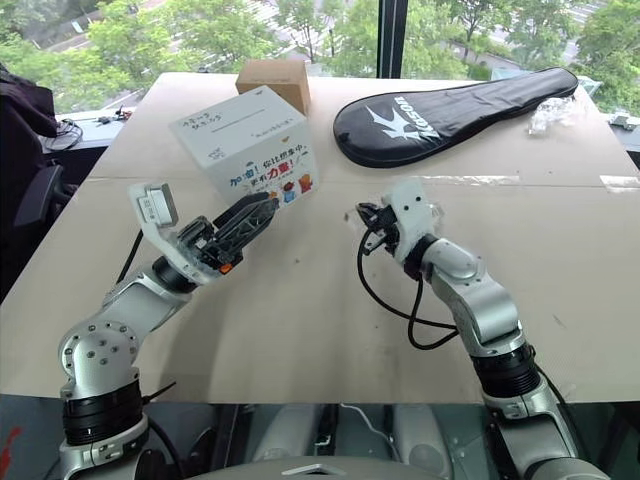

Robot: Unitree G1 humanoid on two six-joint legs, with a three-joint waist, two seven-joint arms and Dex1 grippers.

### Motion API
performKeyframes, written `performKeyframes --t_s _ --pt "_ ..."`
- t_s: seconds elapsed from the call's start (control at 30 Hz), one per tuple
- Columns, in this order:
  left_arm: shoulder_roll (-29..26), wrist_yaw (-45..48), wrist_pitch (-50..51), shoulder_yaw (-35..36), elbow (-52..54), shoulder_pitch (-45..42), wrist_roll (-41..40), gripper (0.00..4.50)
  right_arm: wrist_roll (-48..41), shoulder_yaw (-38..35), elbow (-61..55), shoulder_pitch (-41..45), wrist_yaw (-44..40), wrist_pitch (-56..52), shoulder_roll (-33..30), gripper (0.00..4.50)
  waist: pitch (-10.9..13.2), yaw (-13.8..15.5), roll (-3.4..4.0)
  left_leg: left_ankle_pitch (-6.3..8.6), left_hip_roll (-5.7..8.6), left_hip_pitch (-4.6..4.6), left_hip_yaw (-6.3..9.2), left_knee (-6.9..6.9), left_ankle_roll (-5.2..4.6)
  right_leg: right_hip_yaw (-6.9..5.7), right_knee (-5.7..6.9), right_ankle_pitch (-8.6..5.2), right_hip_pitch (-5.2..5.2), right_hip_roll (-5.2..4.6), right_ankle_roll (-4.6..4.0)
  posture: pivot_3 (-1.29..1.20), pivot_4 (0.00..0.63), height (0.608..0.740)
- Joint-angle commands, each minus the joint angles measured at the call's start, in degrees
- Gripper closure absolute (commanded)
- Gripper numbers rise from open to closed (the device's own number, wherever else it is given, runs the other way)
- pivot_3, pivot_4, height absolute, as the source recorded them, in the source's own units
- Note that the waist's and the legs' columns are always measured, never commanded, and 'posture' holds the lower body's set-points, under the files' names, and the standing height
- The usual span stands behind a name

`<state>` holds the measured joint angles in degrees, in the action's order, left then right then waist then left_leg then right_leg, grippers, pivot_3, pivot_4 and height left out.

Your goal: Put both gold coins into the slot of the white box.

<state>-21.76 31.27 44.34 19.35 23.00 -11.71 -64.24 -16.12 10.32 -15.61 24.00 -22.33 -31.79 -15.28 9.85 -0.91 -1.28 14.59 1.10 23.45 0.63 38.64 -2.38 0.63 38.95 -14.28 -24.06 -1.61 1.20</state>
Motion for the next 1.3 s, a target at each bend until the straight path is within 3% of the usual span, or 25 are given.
performKeyframes --t_s 0.03,0.17,0.27,0.37,0.53,0.67,0.77,0.87,1.07,1.3 --pt "-0.88 0.68 -1.22 -0.68 1.51 0.22 -0.2 0.43 1.45 0.32 -1.34 1.72 -1.21 3.36 -0.1 4.43 0.0 0.01 0.0 0.0 -0.03 -0.01 0.01 -0.01 0.0 0.0 0.0 0.0 0.0 0.03 0.0 0.0 0.15 0.74" --pt "-1.49 0.93 -1.53 -1.35 1.24 0.39 0.16 0.43 8.74 4.77 -0.1 1.88 -3.35 7.52 -4.57 4.43 0.0 0.18 0.0 0.01 -0.03 0.0 0.0 0.0 -0.02 0.01 -0.05 0.0 0.03 0.01 0.0 0.0 0.15 0.74" --pt "-1.9 1.46 -1.81 -2.13 1.19 0.71 0.33 0.43 6.26 3.52 -0.97 1.06 -3.45 4.2 -3.2 4.43 0.0 0.23 0.0 0.01 0.02 0.0 -0.02 0.01 -0.01 0.03 -0.07 0.0 0.03 -0.04 0.0 0.0 0.15 0.74" --pt "-2.57 2.25 -1.89 -3.19 1.32 1.24 1.08 0.43 14.93 8.76 0.04 1.68 -5.44 8.07 -8.82 4.43 0.0 0.29 0.0 0.01 0.01 0.0 0.01 0.0 -0.01 0.0 -0.06 0.0 0.03 -0.03 0.0 0.0 0.15 0.74" --pt "-3.03 2.92 -2.56 -3.86 0.99 1.74 1.67 0.43 21.31 11.2 1.22 2.16 -5.44 12.96 -11.32 4.43 0.0 0.19 0.0 0.01 0.0 -0.01 0.0 0.0 -0.01 0.01 -0.06 0.0 0.03 -0.03 0.0 0.0 0.15 0.74" --pt "-3.22 3.45 -2.82 -4.18 1.04 2.26 2.07 0.43 17.22 7.67 1.39 0.92 -5.41 10.08 -7.55 4.43 0.0 0.17 0.0 0.0 -0.01 0.0 0.0 0.0 0.0 0.01 -0.06 -0.01 0.03 -0.03 0.0 0.0 0.15 0.74" --pt "-3.3 3.91 -3.12 -4.33 0.73 2.47 2.63 0.43 20.12 8.07 1.72 1.01 -5.92 11.99 -8.45 4.43 0.0 0.28 0.0 0.0 -0.02 0.0 0.0 0.0 0.0 0.01 -0.06 0.0 0.03 -0.02 0.0 0.0 0.15 0.74" --pt "-3.21 4.06 -3.45 -4.42 0.71 2.56 2.68 0.43 15.21 4.25 0.03 0.6 -5.28 7.87 -4.51 4.43 0.0 0.35 0.0 0.0 -0.01 0.01 0.01 0.0 -0.01 0.0 -0.08 0.0 0.04 -0.04 0.0 0.0 0.15 0.74" --pt "-1.25 3.26 -4.22 -4.05 0.54 2.36 0.97 0.43 -7.82 -7.8 -7.93 0.73 -6.09 -7.6 6.96 4.43 0.01 0.29 0.01 0.02 -0.03 0.0 0.04 -0.02 -0.03 -0.01 -0.07 0.0 0.03 -0.04 0.0 0.0 0.15 0.74" --pt "8.93 -4.91 -5.16 -1.71 -0.88 -2.88 -15.07 0.43 -35.07 -16.08 -13.09 2.34 -1.8 -23.06 14.44 4.43 0.01 0.34 0.01 0.16 -0.01 0.03 0.15 0.0 -0.27 -0.13 -0.06 0.0 0.05 -0.12 0.0 0.0 0.15 0.74"
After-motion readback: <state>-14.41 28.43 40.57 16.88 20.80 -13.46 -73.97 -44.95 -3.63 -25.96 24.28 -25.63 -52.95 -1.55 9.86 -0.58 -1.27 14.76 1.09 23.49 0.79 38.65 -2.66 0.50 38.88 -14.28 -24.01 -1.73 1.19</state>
